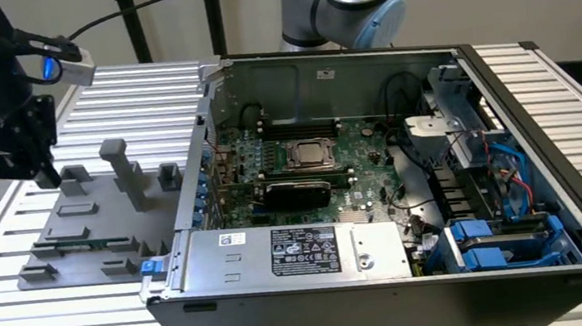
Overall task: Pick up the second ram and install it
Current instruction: 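Pick up the second ram and move it above second insertion slot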
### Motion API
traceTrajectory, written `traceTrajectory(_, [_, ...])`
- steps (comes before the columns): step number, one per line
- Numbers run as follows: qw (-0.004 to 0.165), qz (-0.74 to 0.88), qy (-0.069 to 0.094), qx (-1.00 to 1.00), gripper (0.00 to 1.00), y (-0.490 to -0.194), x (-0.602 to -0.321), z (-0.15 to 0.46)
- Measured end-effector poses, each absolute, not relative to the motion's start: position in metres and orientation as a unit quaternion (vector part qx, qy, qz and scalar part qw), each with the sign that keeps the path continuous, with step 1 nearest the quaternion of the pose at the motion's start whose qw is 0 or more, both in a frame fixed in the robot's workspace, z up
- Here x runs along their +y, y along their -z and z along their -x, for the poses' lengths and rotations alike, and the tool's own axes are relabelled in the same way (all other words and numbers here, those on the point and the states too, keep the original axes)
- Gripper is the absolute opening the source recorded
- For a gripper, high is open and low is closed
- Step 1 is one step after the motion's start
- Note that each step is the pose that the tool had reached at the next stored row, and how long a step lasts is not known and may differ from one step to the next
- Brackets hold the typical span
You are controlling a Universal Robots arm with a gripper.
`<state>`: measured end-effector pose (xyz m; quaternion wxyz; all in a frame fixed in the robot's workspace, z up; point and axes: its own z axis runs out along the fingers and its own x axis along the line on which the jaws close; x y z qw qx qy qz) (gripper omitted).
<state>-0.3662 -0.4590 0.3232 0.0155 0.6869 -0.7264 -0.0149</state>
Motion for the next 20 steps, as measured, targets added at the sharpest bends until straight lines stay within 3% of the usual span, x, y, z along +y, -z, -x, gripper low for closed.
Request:
traceTrajectory(10, [0.012,-0.704,0.010,-0.710,0.12,-0.314,-0.460,0.370])
traceTrajectory(13, [0.012,-0.705,0.010,-0.709,0.30,-0.311,-0.460,0.370])
traceTrajectory(15, [0.011,-0.707,0.010,-0.707,0.30,-0.310,-0.460,0.370])
traceTrajectory(16, [0.011,-0.707,0.010,-0.707,0.36,-0.309,-0.460,0.370])
traceTrajectory(20, [0.012,-0.709,0.010,-0.705,0.36,-0.302,-0.460,0.370])
